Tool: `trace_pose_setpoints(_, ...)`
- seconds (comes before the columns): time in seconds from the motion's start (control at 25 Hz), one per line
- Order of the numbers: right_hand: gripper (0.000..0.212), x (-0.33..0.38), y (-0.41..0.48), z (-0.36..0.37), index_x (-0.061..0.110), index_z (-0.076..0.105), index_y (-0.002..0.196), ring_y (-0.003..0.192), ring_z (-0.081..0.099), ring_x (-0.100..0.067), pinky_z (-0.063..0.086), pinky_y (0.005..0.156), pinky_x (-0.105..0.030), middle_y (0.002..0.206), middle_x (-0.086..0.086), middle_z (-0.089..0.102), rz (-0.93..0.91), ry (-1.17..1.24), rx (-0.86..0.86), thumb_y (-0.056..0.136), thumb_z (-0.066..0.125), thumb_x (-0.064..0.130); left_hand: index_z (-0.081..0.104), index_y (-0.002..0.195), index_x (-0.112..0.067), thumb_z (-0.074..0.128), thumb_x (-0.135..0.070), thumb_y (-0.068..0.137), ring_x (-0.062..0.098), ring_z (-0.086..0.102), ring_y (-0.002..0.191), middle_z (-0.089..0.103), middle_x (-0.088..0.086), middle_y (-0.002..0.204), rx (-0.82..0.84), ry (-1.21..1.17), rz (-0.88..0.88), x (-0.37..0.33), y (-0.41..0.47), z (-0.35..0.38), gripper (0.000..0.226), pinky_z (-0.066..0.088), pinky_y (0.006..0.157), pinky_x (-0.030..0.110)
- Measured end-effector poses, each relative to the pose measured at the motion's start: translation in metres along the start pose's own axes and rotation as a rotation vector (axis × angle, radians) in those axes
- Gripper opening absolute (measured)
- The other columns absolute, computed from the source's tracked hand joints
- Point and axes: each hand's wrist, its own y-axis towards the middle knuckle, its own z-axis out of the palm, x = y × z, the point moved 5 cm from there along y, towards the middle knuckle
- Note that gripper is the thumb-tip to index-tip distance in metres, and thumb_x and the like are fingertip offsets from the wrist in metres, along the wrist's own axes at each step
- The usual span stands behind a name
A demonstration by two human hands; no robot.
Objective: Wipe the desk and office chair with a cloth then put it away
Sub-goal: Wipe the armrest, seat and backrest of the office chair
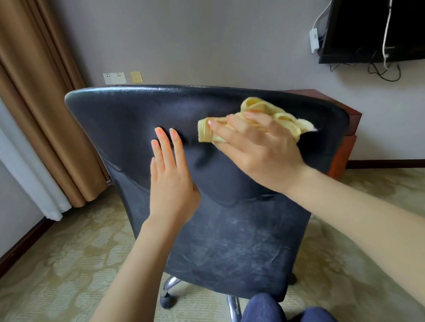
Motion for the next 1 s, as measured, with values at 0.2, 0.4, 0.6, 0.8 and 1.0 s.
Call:
trace_pose_setpoints(0.2,0.021,0.044,-0.059,0.021,0.019,0.077,0.095,0.1,0.066,-0.011,0.048,0.094,-0.03,0.111,0.004,0.07,-0.167,0.086,0.263,0.078,0.068,0.013,-0.012,0.148,-0.002,0.048,0.005,0.079,0.041,-0.005,0.144,-0.02,0.02,0.155,0.028,0.037,0.015,0.009,0.002,-0.003,0.092,0.022,0.112,0.044)
trace_pose_setpoints(0.4,0.041,0.053,-0.129,0.006,0.018,0.075,0.104,0.108,0.063,-0.01,0.047,0.096,-0.029,0.12,0.004,0.067,-0.31,0.113,0.459,0.087,0.042,0.001,-0.012,0.147,0.0,0.051,-0.001,0.078,0.041,-0.003,0.144,-0.018,0.023,0.155,-0.001,0.069,-0.031,0.001,-0.004,-0.003,0.093,0.014,0.115,0.047)
trace_pose_setpoints(0.6,0.03,0.012,-0.151,-0.019,0.017,0.074,0.107,0.111,0.061,-0.014,0.047,0.096,-0.031,0.124,0.002,0.065,-0.389,0.06,0.437,0.08,0.066,0.007,-0.001,0.15,-0.004,0.054,0.0,0.064,0.044,-0.005,0.143,-0.01,0.023,0.156,-0.157,0.018,0.009,-0.035,-0.016,-0.003,0.103,0.009,0.113,0.059)
trace_pose_setpoints(0.8,0.029,-0.061,-0.12,-0.044,0.016,0.069,0.116,0.114,0.05,-0.018,0.038,0.1,-0.035,0.125,0.001,0.064,-0.22,-0.04,0.188,0.089,0.065,0.005,0.001,0.152,-0.02,0.05,0.004,0.061,0.048,-0.008,0.141,-0.009,0.025,0.156,-0.16,-0.017,0.233,-0.077,-0.02,0.014,0.106,0.015,0.109,0.064)
trace_pose_setpoints(1.0,0.017,-0.078,-0.09,-0.042,0.019,0.075,0.102,0.11,0.052,-0.016,0.037,0.095,-0.033,0.12,0.007,0.064,0.01,-0.039,-0.029,0.086,0.072,0.013,-0.004,0.149,-0.032,0.049,0.006,0.062,0.042,-0.015,0.142,-0.016,0.016,0.156,-0.123,-0.082,0.215,-0.076,-0.013,0.021,0.109,0.029,0.095,0.073)
